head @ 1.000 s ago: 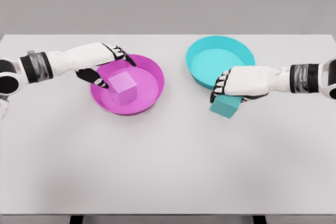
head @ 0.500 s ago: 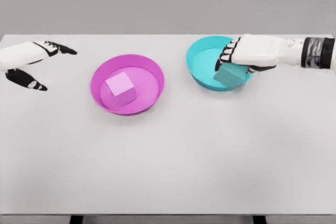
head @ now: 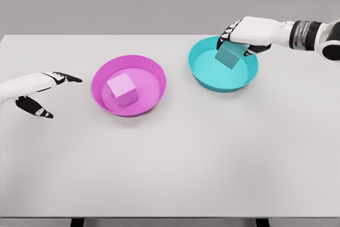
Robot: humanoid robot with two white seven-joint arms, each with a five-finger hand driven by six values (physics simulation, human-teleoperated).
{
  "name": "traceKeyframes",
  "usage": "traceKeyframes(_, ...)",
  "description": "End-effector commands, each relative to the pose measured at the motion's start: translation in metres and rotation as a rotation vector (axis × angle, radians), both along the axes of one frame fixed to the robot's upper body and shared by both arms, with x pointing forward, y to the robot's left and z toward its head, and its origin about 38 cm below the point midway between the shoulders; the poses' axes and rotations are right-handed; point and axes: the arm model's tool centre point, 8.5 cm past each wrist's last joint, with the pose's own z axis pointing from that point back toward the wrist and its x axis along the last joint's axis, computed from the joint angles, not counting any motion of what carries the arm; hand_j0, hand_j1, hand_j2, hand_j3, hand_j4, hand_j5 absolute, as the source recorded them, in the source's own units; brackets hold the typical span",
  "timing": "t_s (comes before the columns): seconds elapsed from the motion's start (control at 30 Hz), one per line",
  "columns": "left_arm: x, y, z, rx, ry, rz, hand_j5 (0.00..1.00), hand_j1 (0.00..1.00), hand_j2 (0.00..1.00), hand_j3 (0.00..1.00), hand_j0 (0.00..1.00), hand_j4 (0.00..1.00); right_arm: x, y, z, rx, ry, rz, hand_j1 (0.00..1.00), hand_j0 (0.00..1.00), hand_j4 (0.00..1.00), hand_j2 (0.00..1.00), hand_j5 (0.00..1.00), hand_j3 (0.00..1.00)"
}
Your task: Place the blocks in the corresponding plates according to their colors
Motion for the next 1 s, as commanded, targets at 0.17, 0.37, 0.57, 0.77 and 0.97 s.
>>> traceKeyframes(0.17,-0.001,0.001,-0.004,-0.004,0.009,0.008,1.0,1.0,1.0,1.0,1.0,1.0,0.015,0.001,-0.006,0.005,0.009,-0.048,0.91,0.91,0.91,0.91,0.91,0.91)
traceKeyframes(0.37,0.0,0.003,-0.005,-0.005,0.011,0.015,1.0,1.0,1.0,1.0,1.0,1.0,0.014,0.0,-0.006,0.004,0.008,-0.046,1.0,1.0,1.0,1.0,1.0,1.0)
traceKeyframes(0.57,0.0,0.006,-0.007,-0.002,0.018,0.024,1.0,1.0,1.0,1.0,1.0,1.0,-0.01,-0.024,0.017,0.04,-0.033,-0.026,1.0,1.0,1.0,1.0,1.0,1.0)
traceKeyframes(0.77,0.0,0.003,-0.009,-0.009,0.021,0.022,1.0,1.0,1.0,1.0,1.0,1.0,-0.073,-0.052,0.011,0.033,-0.001,0.035,1.0,1.0,1.0,1.0,1.0,1.0)
traceKeyframes(0.97,0.001,0.001,-0.011,-0.007,0.021,0.018,1.0,1.0,1.0,1.0,1.0,1.0,-0.105,-0.078,-0.011,0.006,0.067,0.012,1.0,1.0,1.0,1.0,1.0,1.0)
